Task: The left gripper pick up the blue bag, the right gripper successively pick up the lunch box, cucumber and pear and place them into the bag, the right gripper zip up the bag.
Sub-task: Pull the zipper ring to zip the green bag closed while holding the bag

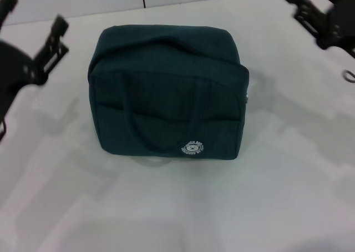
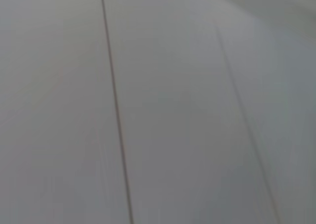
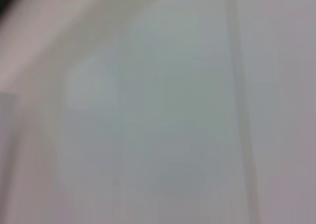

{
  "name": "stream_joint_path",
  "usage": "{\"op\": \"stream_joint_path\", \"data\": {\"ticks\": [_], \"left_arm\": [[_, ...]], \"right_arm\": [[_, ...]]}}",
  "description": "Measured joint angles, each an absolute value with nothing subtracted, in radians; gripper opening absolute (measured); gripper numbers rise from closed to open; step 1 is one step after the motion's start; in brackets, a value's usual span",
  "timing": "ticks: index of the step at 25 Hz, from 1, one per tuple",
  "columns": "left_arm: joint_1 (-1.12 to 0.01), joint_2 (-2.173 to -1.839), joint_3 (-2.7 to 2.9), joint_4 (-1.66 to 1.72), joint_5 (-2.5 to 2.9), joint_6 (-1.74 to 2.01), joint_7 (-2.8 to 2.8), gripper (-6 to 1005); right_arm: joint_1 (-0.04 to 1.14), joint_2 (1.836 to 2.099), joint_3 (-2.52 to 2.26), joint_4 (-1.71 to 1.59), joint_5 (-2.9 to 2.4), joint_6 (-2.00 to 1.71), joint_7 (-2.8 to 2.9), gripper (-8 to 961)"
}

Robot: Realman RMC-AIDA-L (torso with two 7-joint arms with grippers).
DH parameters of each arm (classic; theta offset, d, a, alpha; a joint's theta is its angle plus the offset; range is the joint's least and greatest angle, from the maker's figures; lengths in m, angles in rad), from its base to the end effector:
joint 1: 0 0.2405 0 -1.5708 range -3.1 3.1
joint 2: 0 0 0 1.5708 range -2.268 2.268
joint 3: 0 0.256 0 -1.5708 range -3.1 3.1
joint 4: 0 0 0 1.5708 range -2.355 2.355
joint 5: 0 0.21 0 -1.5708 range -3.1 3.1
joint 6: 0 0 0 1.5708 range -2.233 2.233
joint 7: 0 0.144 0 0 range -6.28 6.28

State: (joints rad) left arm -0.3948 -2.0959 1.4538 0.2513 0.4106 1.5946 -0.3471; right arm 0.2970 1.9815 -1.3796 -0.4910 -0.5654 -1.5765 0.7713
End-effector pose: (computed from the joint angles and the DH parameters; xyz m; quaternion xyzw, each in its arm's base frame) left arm -0.2503 0.3044 -0.0030 -0.7506 -0.0235 -0.4747 0.4590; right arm 0.2585 0.3058 0.0540 -0.7685 0.0739 0.5190 0.3670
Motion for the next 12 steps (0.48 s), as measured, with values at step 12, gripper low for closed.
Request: {"op": "stream_joint_path", "data": {"ticks": [12], "left_arm": [[-0.347, -2.103, 1.501, 0.085, 0.371, 1.609, -0.239, 884]], "right_arm": [[0.376, 1.998, -1.333, -0.335, -0.604, -1.267, 0.742, 460]]}}
